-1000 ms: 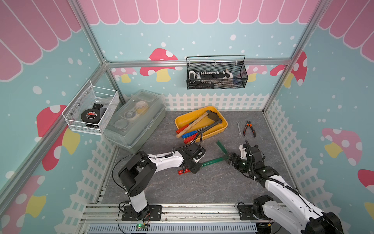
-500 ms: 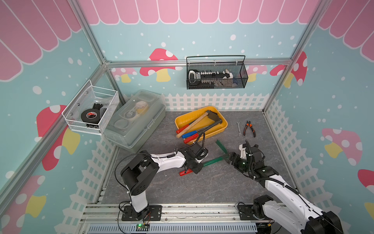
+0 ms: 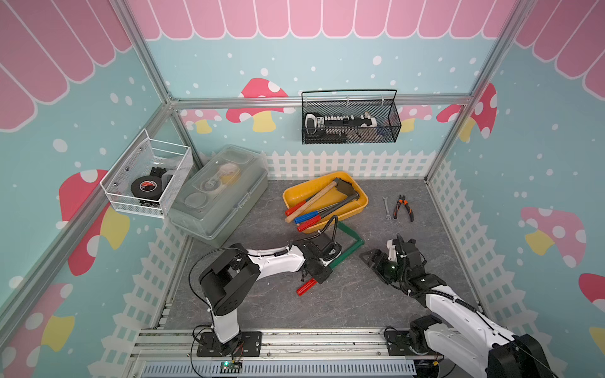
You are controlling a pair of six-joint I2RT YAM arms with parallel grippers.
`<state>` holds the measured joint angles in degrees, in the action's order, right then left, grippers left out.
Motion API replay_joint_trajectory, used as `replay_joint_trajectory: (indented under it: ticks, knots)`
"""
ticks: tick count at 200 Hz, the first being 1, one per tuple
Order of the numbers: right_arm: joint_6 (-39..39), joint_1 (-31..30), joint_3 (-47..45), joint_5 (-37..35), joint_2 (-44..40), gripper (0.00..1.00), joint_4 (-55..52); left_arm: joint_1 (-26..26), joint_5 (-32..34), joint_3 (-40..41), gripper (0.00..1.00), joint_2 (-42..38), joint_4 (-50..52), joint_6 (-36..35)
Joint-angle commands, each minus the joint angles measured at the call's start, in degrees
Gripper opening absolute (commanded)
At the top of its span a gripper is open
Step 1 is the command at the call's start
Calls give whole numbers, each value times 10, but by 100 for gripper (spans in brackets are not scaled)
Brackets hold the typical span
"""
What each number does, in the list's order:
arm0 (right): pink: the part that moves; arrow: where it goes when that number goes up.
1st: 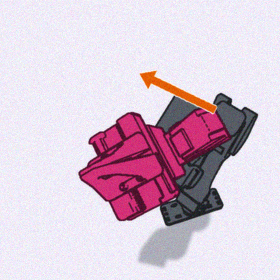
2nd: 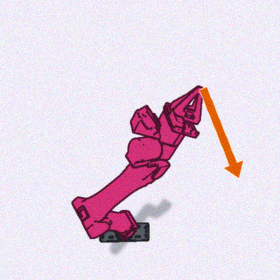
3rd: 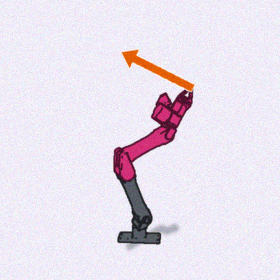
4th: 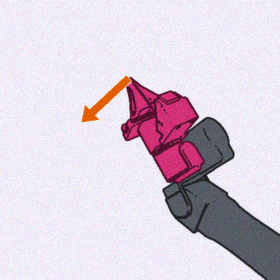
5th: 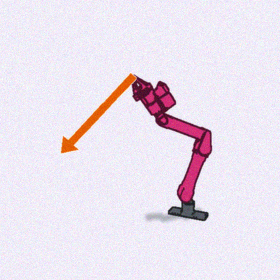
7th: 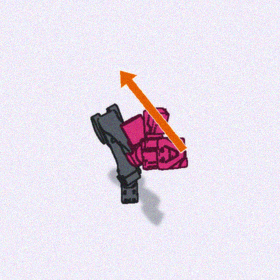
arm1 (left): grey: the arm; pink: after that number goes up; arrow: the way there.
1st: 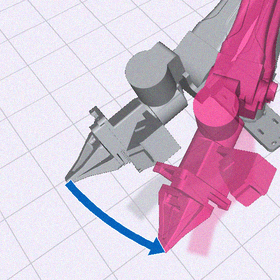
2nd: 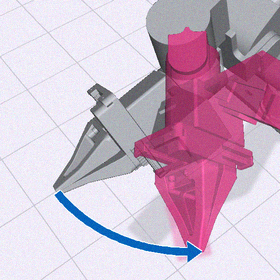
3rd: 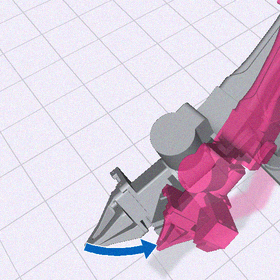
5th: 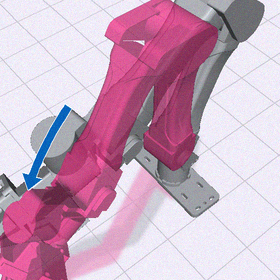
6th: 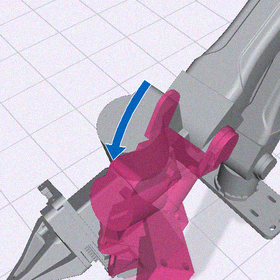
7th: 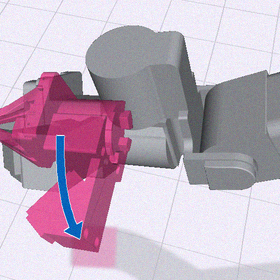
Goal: Put the small hoe into the storage box
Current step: Pick up the hoe from the center of the board.
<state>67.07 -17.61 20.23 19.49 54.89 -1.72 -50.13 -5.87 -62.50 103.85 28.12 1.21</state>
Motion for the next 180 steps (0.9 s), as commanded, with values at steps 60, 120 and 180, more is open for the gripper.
replay_joint_trajectory:
  ticks: [60,120,180]
  knots:
    - [79,2,-24,14,48,84,114,-23,-26,-86,0,-7,77,4]
    - [102,2,-30,20,86,84,157,-27,-64,-123,0,-8,88,20]
    - [119,1,-29,17,140,80,209,-41,-71,-147,0,1,98,35]
